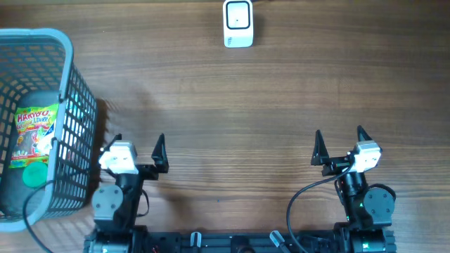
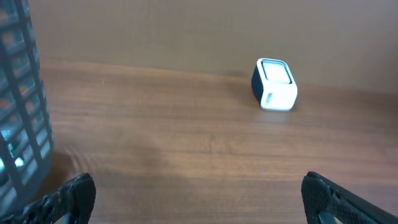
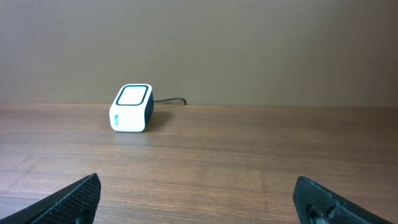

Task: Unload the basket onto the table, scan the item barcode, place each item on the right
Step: 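Move the left gripper toward the grey basket, then reach into the basket and grasp the green-lidded canister with left gripper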

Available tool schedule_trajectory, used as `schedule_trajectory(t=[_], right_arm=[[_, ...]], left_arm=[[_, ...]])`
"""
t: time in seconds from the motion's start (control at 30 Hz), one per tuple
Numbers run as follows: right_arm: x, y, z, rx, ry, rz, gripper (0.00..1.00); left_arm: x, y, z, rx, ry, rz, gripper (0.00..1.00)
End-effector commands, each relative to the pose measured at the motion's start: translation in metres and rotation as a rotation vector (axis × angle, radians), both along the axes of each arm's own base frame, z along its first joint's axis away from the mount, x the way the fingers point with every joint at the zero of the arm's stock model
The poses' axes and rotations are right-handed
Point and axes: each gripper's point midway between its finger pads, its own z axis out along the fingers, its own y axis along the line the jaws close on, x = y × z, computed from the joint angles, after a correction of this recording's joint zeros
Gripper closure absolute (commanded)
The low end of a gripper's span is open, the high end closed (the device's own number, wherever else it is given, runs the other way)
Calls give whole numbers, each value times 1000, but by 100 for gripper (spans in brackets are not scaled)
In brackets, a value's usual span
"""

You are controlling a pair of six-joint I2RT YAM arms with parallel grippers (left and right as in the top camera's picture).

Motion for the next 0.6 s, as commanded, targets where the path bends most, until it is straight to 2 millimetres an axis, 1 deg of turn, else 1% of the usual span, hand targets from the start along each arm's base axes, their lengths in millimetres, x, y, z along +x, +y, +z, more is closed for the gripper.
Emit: schedule_trajectory(t=[0.0,0.1,0.17,0.23,0.27,0.3,0.33,0.4,0.47,0.5,0.57], right_arm=[[1,-3,-1,14,3,-15,0],[1,-2,-1,15,3,-14,0],[1,-2,-1,14,3,-14,0],[1,-3,-1,14,3,-15,0],[1,-2,-1,14,3,-14,0],[1,-3,-1,14,3,-15,0],[1,-3,-1,15,3,-15,0],[1,-3,-1,14,3,-15,0],[1,-3,-1,14,3,-15,0],[1,-2,-1,14,3,-14,0],[1,-2,-1,14,3,-14,0]], left_arm=[[1,-2,38,-18,20,-11,0],[8,-4,53,-16,97,-15,0],[15,-11,67,-23,155,-55,0],[19,-26,92,-45,206,-136,0],[17,-37,104,-63,226,-201,0],[14,-46,110,-79,244,-253,0],[10,-57,110,-101,263,-319,0],[7,-61,108,-102,275,-344,0],[5,-62,112,-120,276,-347,0],[4,-62,116,-154,285,-334,0],[6,-58,126,-168,302,-303,0]])
